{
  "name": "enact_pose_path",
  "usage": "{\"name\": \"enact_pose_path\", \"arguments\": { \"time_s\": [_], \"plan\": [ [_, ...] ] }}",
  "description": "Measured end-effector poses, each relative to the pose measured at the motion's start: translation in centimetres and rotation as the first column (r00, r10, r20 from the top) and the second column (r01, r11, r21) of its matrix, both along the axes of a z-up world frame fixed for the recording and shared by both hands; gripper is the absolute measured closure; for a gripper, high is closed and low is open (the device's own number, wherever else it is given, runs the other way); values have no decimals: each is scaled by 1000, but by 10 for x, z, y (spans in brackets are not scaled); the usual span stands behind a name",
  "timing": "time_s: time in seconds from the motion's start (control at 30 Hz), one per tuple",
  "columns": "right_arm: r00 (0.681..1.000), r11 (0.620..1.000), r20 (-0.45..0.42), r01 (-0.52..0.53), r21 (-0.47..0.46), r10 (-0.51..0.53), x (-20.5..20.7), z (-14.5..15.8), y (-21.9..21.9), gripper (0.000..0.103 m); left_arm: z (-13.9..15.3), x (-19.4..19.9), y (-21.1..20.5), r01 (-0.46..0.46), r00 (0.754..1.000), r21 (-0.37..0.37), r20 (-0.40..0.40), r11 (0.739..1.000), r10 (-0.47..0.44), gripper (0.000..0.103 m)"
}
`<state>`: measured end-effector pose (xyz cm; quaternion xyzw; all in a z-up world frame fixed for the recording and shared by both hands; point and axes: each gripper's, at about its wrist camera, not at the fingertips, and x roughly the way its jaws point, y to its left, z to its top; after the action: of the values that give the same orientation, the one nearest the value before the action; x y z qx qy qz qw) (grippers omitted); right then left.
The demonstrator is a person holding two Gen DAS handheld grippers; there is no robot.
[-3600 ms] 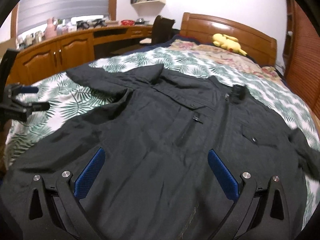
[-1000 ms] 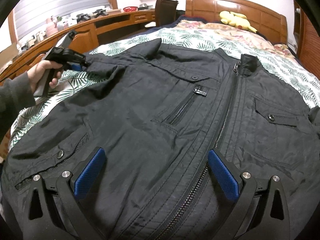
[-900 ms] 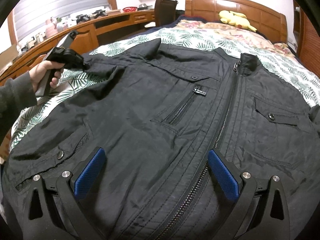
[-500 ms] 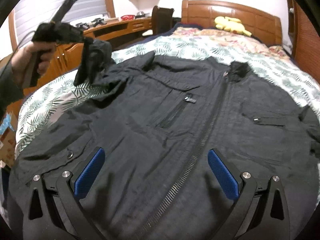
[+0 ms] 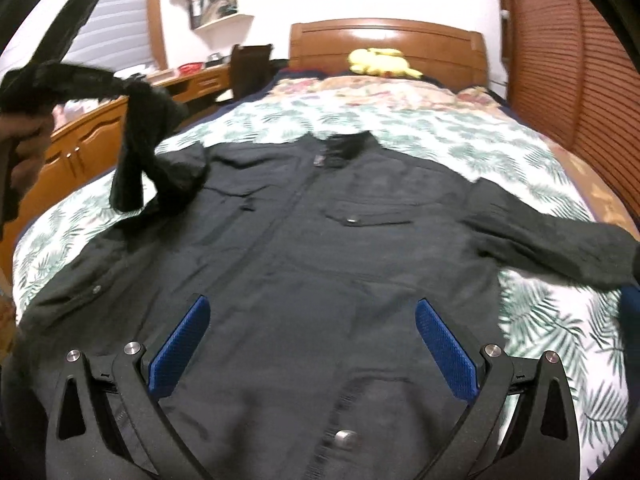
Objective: Fold large clothes
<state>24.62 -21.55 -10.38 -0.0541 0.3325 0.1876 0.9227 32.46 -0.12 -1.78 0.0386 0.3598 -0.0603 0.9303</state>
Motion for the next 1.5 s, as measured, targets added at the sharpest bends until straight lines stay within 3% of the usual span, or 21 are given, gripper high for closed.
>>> {"name": "enact_pose_path", "arguments": {
  "time_s": [0.2,0.3,0.5,0.7,1.0,1.23,1.5],
  "plan": [
    [999,1000,23,23,10,-23,-3,12,-11,0,-12,-18,-38,64,997,52,-46,997,-61,99],
    [999,1000,39,22,6,-22,-6,15,-10,0,-18,-24,-45,91,993,35,-82,995,-88,88],
    [999,1000,27,16,9,-17,0,14,-9,0,-24,-59,-50,112,991,13,-71,994,-111,74],
    [1000,1000,11,-3,9,3,9,9,1,0,-36,-93,-38,114,991,-35,-72,993,-116,69],
    [998,998,5,-63,-17,63,10,-1,40,0,-25,-151,-9,107,994,-83,-10,991,-108,68],
    [993,992,7,-117,-41,118,9,-4,79,0,-25,-177,43,17,999,-104,33,994,-14,67],
    [965,963,11,-263,-54,263,0,-3,146,0,-43,-191,109,-111,992,-115,49,987,117,67]
  ]
}}
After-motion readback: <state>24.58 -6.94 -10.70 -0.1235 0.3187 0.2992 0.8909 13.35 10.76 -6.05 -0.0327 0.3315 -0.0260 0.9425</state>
